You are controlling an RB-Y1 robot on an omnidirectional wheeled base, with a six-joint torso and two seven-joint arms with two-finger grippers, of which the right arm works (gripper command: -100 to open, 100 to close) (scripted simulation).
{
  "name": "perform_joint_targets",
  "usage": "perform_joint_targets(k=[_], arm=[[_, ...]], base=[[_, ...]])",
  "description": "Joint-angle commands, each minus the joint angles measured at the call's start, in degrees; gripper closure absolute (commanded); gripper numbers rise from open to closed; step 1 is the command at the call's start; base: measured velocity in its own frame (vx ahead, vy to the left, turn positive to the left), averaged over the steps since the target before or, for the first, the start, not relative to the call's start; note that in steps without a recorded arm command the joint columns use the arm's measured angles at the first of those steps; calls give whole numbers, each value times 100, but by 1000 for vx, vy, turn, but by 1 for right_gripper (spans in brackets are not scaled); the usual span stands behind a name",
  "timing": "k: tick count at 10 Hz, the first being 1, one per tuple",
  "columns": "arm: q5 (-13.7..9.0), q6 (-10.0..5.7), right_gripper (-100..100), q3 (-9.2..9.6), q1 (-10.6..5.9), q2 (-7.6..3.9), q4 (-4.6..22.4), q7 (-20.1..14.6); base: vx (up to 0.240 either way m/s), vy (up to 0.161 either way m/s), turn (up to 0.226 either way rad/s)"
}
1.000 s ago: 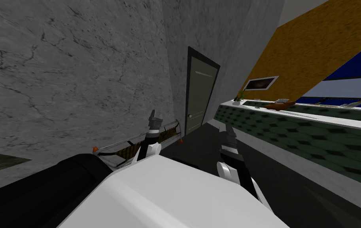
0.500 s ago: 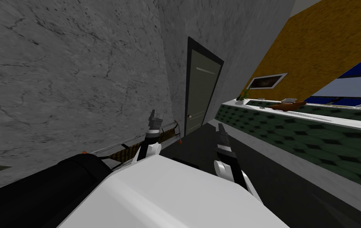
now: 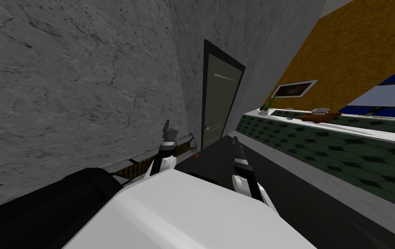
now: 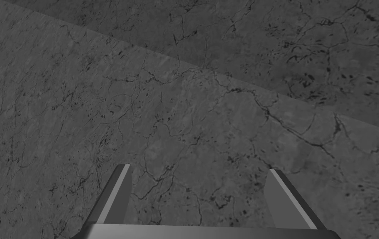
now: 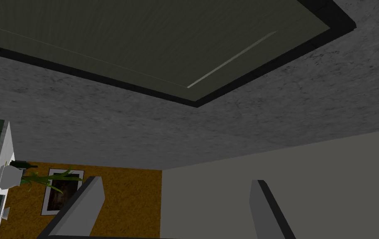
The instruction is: Pull the door open
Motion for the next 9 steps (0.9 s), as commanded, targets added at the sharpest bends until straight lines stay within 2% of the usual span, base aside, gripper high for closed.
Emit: perform_joint_targets(k=[1, 9], arm=[[63, -89, -100, 18, -104, -35, 263, 181], [436, -431, -100, 205, -517, -121, 1425, 1120]], base=[[91, -29, 27], [92, -53, 30]])
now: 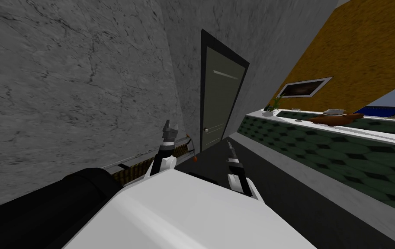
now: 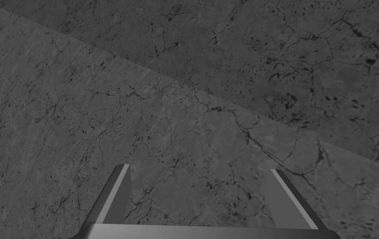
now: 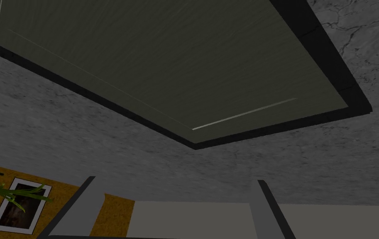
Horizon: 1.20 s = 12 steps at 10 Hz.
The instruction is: Pull the door open
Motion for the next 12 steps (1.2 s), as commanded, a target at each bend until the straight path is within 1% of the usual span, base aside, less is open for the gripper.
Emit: perform_joint_targets(k=[1, 7, 12], arm=[[79, -110, -100, 39, -71, -19, 271, 214], [386, -389, -100, 192, -408, -32, 1222, 983], [645, -623, -100, 322, -691, -8, 2002, 1631]], base=[[86, -55, 38], [97, -60, 33], [96, -53, 34]])
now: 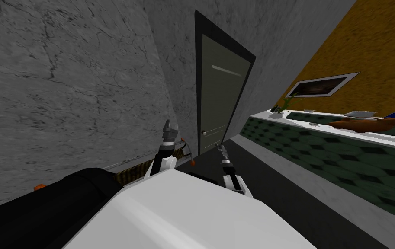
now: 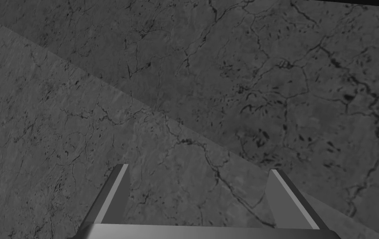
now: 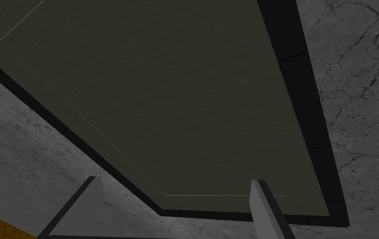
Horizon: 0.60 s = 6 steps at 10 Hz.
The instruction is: Pull the door open
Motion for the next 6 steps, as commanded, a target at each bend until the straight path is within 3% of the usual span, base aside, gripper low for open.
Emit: perform_joint_targets(k=[1, 6], arm=[[88, -108, -100, 45, -85, 29, 286, 242], [337, -333, -100, 169, -356, 92, 1056, 862]], base=[[100, -69, 32], [94, -52, 38]])
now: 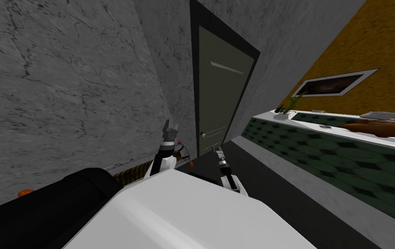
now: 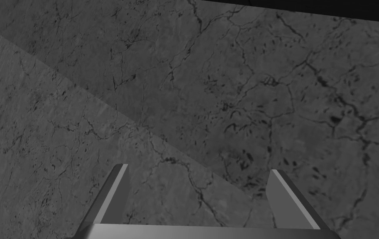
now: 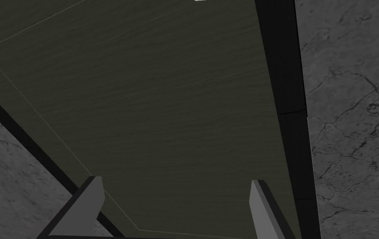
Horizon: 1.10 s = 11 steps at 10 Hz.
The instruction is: Pull the door open
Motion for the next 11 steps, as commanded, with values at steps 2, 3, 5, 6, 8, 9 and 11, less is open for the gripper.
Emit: perform_joint_targets(k=[2, 3, 5, 6, 8, 9, 11], arm=[[129, -105, -100, 68, -125, 45, 365, 325], [176, -148, -100, 92, -176, 62, 511, 443], [265, -227, -100, 136, -273, 101, 782, 664], [308, -266, -100, 157, -320, 122, 914, 771], [394, -343, -100, 199, -413, 164, 1178, 985], [432, -378, -100, 218, -455, 187, 1295, 1081], [506, -444, -100, 255, -535, 234, 1522, 1265]], base=[[92, -47, 33], [98, -58, 36], [84, -46, 34], [99, -52, 31], [85, -41, 36], [92, -24, 34], [91, -23, 32]])
